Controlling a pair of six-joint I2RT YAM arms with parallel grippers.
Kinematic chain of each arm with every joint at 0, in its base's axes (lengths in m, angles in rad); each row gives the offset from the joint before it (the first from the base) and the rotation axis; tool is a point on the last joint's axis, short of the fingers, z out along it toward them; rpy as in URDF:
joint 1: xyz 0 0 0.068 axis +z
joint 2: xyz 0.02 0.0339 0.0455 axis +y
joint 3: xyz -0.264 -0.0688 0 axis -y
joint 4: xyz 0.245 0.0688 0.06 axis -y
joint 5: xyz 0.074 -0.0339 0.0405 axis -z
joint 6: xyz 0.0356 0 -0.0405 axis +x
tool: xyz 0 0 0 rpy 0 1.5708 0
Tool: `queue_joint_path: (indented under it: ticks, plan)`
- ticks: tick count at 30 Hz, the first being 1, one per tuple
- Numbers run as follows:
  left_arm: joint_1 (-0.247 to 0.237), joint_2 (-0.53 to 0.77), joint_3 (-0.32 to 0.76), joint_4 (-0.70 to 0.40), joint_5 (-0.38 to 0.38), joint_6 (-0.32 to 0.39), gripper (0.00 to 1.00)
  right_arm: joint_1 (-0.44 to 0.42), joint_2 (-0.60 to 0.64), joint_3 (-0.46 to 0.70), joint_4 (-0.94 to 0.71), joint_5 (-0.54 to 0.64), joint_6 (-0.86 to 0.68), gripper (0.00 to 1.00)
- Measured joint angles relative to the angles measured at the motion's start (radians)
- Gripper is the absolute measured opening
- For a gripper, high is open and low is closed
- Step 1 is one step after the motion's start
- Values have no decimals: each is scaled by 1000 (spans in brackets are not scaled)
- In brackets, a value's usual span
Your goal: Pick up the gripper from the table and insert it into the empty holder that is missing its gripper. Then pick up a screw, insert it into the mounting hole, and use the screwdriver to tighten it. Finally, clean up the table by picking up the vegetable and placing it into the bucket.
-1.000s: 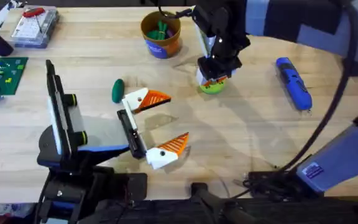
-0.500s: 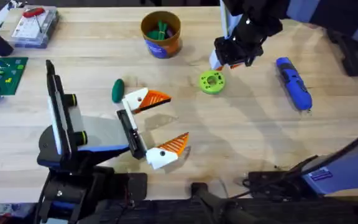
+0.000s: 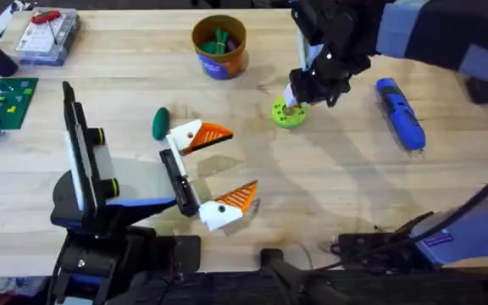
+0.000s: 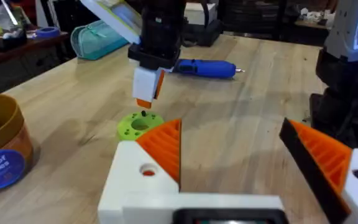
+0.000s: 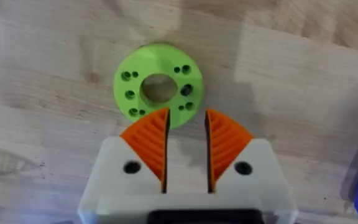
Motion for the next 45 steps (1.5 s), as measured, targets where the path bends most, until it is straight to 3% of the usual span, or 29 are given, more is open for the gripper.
queue_joint_path:
  ticks: [11,21,45]
  plan:
    - [0,0,0,0,0,0,986,0,0,-12,27,0,25,314]
    - [0,0,0,0,0,0,986,16,0,-109,127,0,34,314]
    - [0,0,0,0,0,0,986,-10,0,-111,218,0,-4,314]
